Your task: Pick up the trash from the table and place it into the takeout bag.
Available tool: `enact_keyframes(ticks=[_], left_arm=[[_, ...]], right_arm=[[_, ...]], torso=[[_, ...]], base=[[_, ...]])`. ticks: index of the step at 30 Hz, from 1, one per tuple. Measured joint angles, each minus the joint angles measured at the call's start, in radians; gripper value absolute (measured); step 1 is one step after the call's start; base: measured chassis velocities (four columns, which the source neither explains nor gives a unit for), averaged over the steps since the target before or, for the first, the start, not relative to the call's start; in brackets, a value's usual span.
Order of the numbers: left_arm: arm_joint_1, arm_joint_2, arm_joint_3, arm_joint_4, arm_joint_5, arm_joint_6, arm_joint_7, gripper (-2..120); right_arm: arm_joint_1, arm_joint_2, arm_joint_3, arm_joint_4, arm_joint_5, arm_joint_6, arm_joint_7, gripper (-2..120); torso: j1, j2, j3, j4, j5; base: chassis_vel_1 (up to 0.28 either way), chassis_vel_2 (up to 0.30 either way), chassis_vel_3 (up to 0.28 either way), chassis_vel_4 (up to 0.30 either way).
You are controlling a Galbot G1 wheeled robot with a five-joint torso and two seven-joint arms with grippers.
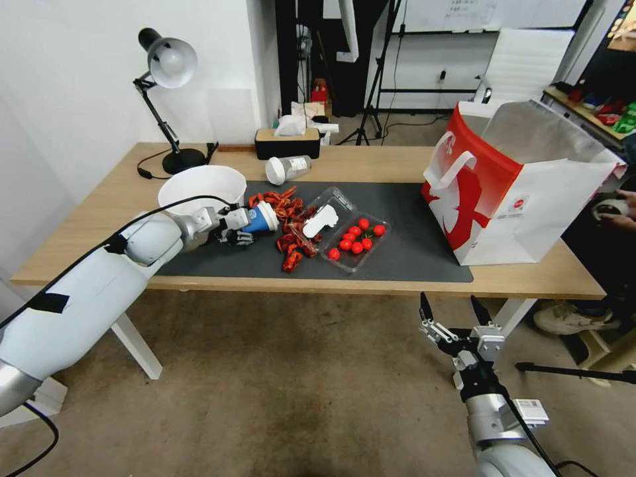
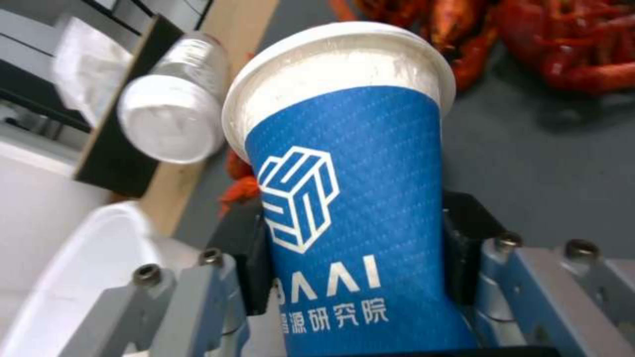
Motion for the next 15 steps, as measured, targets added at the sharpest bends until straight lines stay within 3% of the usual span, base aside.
enact_keyframes(ticks=[3, 10, 15], left_arm=[[0.002, 0.004, -0.018, -0.018, -0.005, -0.001, -0.009, 39], [-0.003, 0.013, -0.072, -0.077, -0.053, 0.004, -0.021, 38], [-0.027, 0.019, -0.091, -0.124, -0.147, 0.048, -0.048, 38]], right_arm=[[0.001, 0.000, -0.001, 0.000, -0.001, -0.002, 0.000, 100], [0.000, 0.000, -0.001, 0.001, -0.002, -0.006, 0.000, 100], [-0.001, 0.000, 0.000, 0.005, -0.002, -0.009, 0.001, 100]], torso=[[0.000, 0.000, 0.000, 0.0001, -0.0002], [0.000, 0.000, 0.000, 0.0000, 0.0000], [0.000, 0.000, 0.000, 0.0003, 0.0000]], base=[[0.000, 0.000, 0.000, 0.000], [0.000, 0.000, 0.000, 0.000], [0.000, 0.000, 0.000, 0.000]])
